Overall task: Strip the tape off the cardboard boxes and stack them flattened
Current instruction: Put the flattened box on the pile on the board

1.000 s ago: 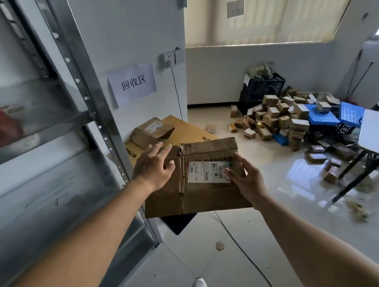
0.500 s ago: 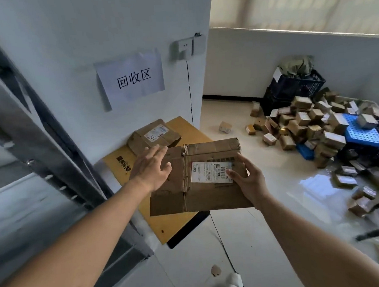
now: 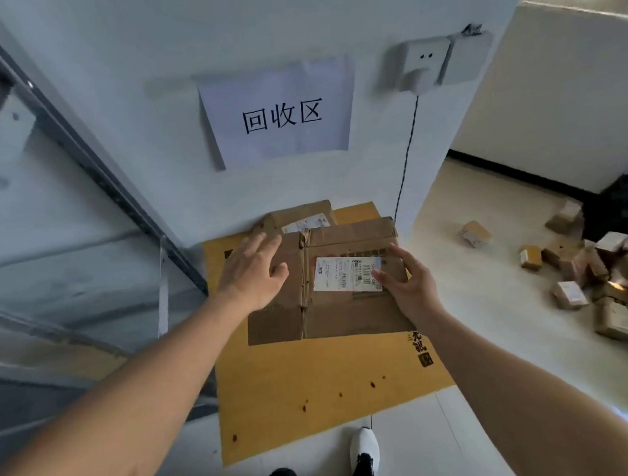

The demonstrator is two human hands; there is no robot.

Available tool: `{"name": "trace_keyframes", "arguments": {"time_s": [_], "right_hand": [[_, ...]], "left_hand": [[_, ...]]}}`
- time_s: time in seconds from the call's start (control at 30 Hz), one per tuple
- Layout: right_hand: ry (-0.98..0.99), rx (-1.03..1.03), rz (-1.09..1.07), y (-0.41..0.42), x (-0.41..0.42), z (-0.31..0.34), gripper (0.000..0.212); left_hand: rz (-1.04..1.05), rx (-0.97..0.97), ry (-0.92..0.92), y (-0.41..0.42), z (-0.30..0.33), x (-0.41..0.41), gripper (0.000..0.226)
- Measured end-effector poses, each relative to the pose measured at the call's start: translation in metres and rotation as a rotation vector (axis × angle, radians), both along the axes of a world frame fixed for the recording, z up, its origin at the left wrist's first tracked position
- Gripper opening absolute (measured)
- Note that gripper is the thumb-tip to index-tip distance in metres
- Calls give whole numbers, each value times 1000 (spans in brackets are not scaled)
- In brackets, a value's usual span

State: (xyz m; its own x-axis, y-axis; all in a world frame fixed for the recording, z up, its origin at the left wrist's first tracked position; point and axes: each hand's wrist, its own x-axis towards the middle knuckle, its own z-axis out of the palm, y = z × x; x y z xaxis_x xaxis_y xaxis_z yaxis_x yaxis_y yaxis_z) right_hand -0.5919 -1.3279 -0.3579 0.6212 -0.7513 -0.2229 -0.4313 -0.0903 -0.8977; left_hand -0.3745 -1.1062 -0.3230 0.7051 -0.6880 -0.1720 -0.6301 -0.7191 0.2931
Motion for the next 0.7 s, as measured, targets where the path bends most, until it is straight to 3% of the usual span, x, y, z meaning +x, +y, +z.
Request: {"name": "trace_keyframes", "arguments": {"time_s": [0.27,0.7], "right_hand": [[10,42,117,-61,90,-45,71],[151,-58,266,-102,194,-133,81]], "left_hand": [[100,28,112,-35,-54,46,66],[-26,182,171,-80,-160,116,76]]}}
